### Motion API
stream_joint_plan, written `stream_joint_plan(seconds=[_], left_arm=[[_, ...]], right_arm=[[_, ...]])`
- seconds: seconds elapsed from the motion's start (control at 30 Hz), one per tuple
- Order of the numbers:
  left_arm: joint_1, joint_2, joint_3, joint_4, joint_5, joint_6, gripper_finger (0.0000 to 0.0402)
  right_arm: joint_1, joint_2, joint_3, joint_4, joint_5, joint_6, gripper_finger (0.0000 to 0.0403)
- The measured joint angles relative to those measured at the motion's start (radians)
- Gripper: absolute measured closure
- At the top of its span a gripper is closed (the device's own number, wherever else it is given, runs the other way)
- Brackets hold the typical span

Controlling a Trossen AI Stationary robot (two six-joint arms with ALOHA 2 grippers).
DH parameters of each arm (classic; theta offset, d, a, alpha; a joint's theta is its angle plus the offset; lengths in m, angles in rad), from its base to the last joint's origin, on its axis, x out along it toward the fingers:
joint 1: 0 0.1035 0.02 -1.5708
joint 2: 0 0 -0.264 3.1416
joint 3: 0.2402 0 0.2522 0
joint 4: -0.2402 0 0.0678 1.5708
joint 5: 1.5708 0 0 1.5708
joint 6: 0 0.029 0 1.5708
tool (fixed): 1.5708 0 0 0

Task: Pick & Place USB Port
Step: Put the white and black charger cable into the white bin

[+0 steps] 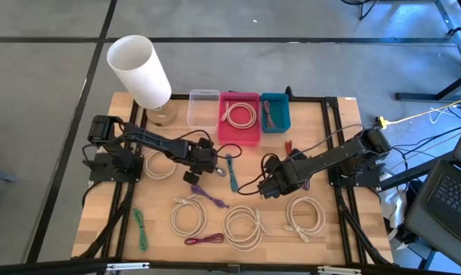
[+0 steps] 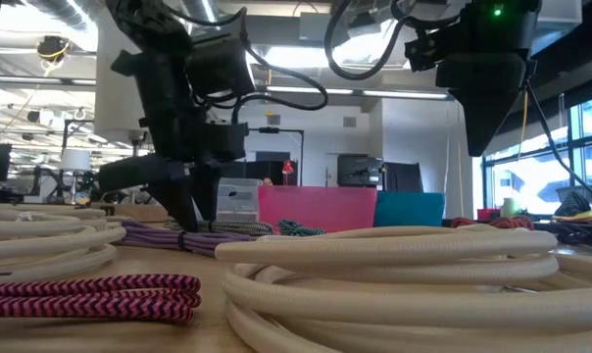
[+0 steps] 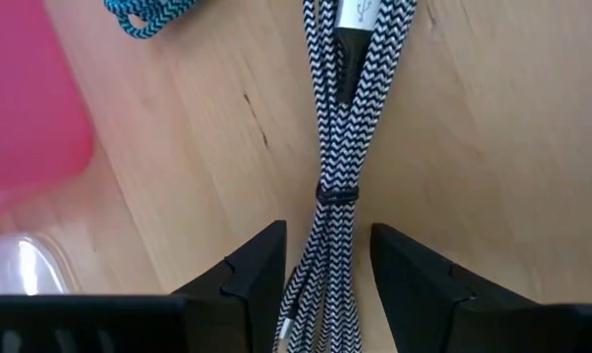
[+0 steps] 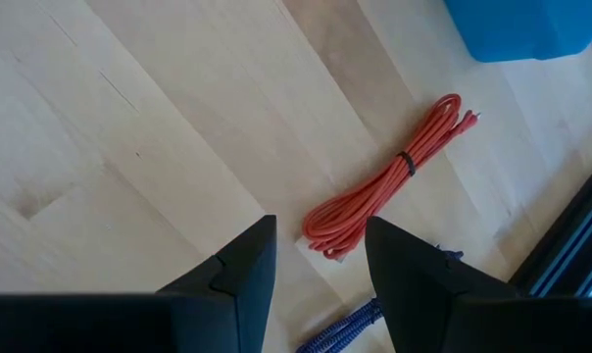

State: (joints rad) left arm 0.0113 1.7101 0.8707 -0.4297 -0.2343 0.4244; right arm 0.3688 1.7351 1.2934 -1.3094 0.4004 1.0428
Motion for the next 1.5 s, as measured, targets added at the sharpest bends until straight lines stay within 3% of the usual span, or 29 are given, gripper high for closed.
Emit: stream_joint_plan(seconds=[0.4,0.57,0.93,1.13,1.33,1.5], left_arm=[[-0.016,-0.008,0.005,-0.01,-0.047,0.021,0.0257],[0.011,-0.008,0.006,-0.047,0.0,-0.005,0.0257],[0.05,-0.008,0.007,-0.127,-0.004,-0.02,0.0264],[0.056,-0.008,0.006,-0.186,-0.012,-0.032,0.03],[0.058,-0.008,0.011,-0.221,0.041,-0.132,0.0382],[0.043,0.0,0.07,-0.272,0.043,-0.215,0.039]], right_arm=[[0.002,0.0,0.0,0.0,0.026,-0.003,0.0242],[0.007,0.0,0.0,0.0,0.026,-0.003,0.0242],[0.021,0.0,0.0,-0.001,0.026,0.0,0.0242],[0.034,0.0,0.0,-0.001,0.026,0.005,0.0242],[0.035,0.0,0.0,0.0,0.026,0.005,0.0242],[0.035,0.0,0.0,0.0,0.026,0.005,0.0242]])
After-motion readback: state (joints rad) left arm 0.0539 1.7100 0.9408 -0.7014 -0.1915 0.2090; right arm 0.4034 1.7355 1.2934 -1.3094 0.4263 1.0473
